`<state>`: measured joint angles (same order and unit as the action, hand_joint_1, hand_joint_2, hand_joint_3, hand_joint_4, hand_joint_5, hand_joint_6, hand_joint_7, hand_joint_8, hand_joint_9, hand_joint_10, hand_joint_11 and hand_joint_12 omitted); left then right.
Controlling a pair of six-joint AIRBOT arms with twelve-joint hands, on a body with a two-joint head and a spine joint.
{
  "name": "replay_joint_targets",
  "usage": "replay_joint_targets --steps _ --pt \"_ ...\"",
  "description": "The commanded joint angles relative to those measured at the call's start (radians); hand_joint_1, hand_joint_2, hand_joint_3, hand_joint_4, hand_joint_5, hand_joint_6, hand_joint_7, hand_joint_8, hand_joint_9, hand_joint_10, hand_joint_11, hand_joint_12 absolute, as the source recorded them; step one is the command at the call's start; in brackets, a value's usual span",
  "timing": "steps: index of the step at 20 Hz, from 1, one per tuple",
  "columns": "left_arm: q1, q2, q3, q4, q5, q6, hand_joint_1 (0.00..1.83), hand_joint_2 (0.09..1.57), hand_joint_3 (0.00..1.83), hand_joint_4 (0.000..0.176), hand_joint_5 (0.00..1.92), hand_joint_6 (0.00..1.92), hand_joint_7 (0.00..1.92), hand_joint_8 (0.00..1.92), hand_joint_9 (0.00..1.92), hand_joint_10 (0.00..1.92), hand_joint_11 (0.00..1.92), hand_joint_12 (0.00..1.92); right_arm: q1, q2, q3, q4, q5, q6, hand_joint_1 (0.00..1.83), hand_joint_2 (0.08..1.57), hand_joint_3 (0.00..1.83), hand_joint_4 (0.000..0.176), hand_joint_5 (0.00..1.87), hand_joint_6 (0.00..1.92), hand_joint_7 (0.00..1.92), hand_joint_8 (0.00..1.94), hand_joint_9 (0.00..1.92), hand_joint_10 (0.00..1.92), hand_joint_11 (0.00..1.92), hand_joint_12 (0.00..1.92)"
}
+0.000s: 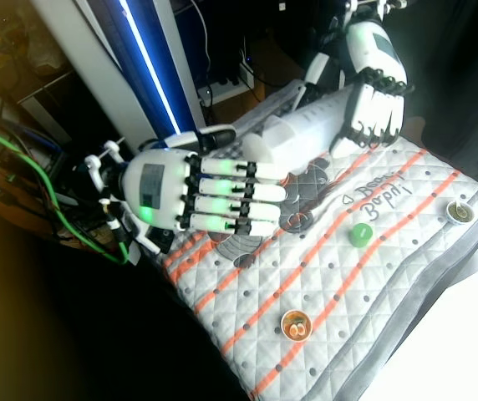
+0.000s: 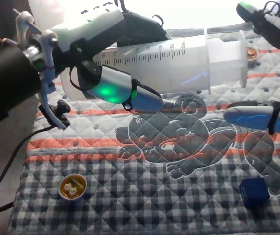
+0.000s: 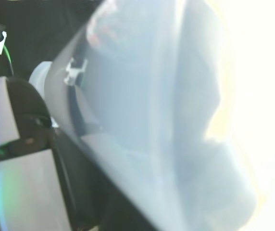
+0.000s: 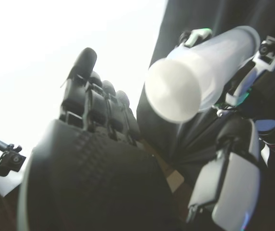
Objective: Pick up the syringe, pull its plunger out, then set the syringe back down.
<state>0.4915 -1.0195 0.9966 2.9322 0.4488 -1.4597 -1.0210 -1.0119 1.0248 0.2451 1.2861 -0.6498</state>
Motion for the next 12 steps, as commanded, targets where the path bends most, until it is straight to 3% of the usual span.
replay_joint_targets --steps 1,2,3,5,6,7,9,10,11,12 --pt "-0.006 0.01 -0.004 0.024 0.163 -0.019 1.16 1.23 0.0 0.0 0.81 1.31 0.73 1.35 0.56 1.18 0.25 1.78 0.017 -0.002 0.003 -0.031 0.111 0.01 0.6 0.74 0.0 0.036 0.04 0.01 0.03 0.01 0.06 0.02 0.0 0.64" --pt "0.001 0.015 -0.01 0.035 0.179 -0.042 1.16 1.23 0.0 0.0 0.81 1.32 0.72 1.35 0.55 1.14 0.23 1.77 0.027 -0.008 0.003 -0.049 0.099 0.009 0.65 0.76 0.0 0.045 0.04 0.01 0.02 0.0 0.05 0.01 0.0 0.56" --pt "0.004 0.016 -0.013 0.042 0.19 -0.055 1.16 1.23 0.0 0.001 0.82 1.28 0.72 1.37 0.56 1.2 0.23 1.83 0.033 -0.013 0.004 -0.059 0.094 0.009 0.71 0.78 0.01 0.031 0.07 0.02 0.04 0.01 0.07 0.02 0.0 0.54" --pt "0.006 0.02 -0.021 0.049 0.2 -0.057 1.17 1.22 0.0 0.0 0.85 1.24 0.74 1.35 0.57 1.23 0.29 1.87 0.043 -0.023 0.007 -0.075 0.083 0.009 0.83 0.83 0.02 0.032 0.09 0.01 0.03 0.0 0.08 0.02 0.0 0.46" --pt "0.006 0.02 -0.022 0.051 0.201 -0.057 1.17 1.21 0.0 0.008 0.85 1.22 0.76 1.34 0.61 1.25 0.39 1.87 0.045 -0.025 0.008 -0.078 0.081 0.009 0.86 0.84 0.01 0.033 0.14 0.02 0.05 0.01 0.1 0.02 0.0 0.47" --pt "0.006 0.02 -0.022 0.052 0.204 -0.057 1.17 1.22 0.0 0.0 0.85 1.24 0.74 1.34 0.58 1.22 0.35 1.88 0.047 -0.027 0.009 -0.081 0.079 0.009 0.97 0.84 0.01 0.032 0.25 0.04 0.16 0.03 0.22 0.07 0.0 0.74" --pt "0.006 0.019 -0.024 0.052 0.211 -0.057 1.17 1.22 0.0 0.001 0.84 1.26 0.75 1.32 0.56 1.06 0.17 1.81 0.053 -0.033 0.01 -0.087 0.075 0.009 1.18 0.91 0.03 0.0 0.41 0.06 0.3 0.04 0.45 0.14 0.06 1.28" --pt "0.006 0.019 -0.025 0.052 0.213 -0.058 1.17 1.22 0.0 0.0 0.84 1.28 0.71 1.34 0.52 1.02 0.12 1.82 0.056 -0.037 0.012 -0.089 0.072 0.009 1.29 0.94 0.03 0.0 0.51 0.06 0.4 0.03 0.57 0.17 0.16 1.38" --pt "0.006 0.019 -0.025 0.052 0.214 -0.058 1.18 1.21 0.0 0.0 0.88 1.24 0.73 1.29 0.56 1.0 0.13 1.79 0.06 -0.042 0.015 -0.092 0.068 0.009 1.3 0.97 0.03 0.0 0.69 0.1 0.58 0.06 0.77 0.23 0.5 1.19" --pt "0.006 0.019 -0.025 0.051 0.218 -0.058 1.2 1.2 0.0 0.0 0.91 1.21 0.74 1.26 0.58 0.97 0.17 1.76 0.064 -0.046 0.018 -0.095 0.062 0.009 1.3 1.0 0.02 0.0 0.8 0.11 0.72 0.06 0.89 0.24 0.67 1.1"
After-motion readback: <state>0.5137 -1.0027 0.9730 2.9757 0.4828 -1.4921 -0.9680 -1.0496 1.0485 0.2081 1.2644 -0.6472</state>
